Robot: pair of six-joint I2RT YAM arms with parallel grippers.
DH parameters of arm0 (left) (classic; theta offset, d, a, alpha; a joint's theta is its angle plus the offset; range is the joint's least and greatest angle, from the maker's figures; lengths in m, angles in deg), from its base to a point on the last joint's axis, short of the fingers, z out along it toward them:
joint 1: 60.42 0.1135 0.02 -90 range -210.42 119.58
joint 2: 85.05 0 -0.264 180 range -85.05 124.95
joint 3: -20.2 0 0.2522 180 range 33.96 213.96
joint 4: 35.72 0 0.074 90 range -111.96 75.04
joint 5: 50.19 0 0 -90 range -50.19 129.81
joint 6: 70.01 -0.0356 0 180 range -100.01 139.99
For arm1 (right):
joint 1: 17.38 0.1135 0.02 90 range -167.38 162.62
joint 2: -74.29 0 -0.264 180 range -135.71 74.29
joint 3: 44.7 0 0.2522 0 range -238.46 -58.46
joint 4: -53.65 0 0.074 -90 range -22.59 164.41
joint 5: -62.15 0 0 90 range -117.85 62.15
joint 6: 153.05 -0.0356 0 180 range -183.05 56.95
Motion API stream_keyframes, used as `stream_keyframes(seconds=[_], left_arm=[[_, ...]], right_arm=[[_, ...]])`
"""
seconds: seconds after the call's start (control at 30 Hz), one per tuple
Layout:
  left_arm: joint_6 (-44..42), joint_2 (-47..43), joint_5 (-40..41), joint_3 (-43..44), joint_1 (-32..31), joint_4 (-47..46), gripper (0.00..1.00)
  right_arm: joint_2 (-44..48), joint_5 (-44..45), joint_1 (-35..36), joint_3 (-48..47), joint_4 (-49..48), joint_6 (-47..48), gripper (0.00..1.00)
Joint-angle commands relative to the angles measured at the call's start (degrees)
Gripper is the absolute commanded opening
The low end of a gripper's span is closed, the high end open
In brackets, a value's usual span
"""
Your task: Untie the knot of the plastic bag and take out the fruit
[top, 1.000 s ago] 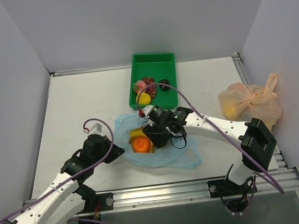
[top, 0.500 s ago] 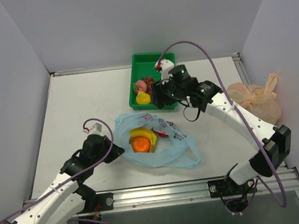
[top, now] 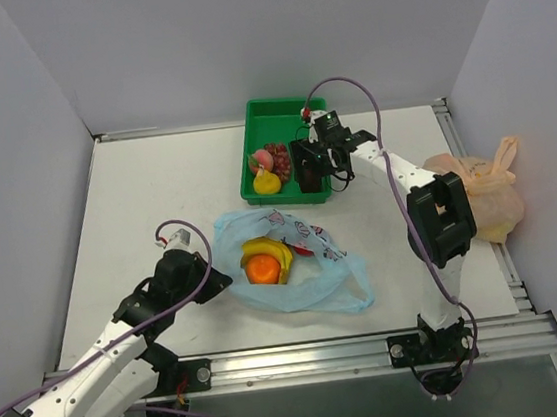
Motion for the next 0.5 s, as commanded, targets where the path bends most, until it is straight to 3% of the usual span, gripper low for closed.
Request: stream_keyframes(seconds=[0.0, 0.07, 0.2, 0.47], left_arm=[[-1.2, -0.4, -0.3, 1.5, 0.3, -2.7, 0.00], [-1.2, -0.3, -0.3, 1.6, 0.3, -2.7, 0.00], [-1.1, -0.2, -0.4, 1.5, 0.3, -2.8, 0.00], [-0.5, -1.2, -0.4, 0.8, 0.3, -2.7, 0.00]], right_arm=[[1.7, -0.8, -0.1, -5.6, -1.9, -1.1, 0.91], [3.9, -1.4, 0.2, -5.4, -1.6, -1.6, 0.97], [9.0, -2.8, 1.4, -1.5, -1.0, -2.2, 0.99], [24.8, -4.0, 11.7, 11.1, 0.5, -9.9, 0.82]])
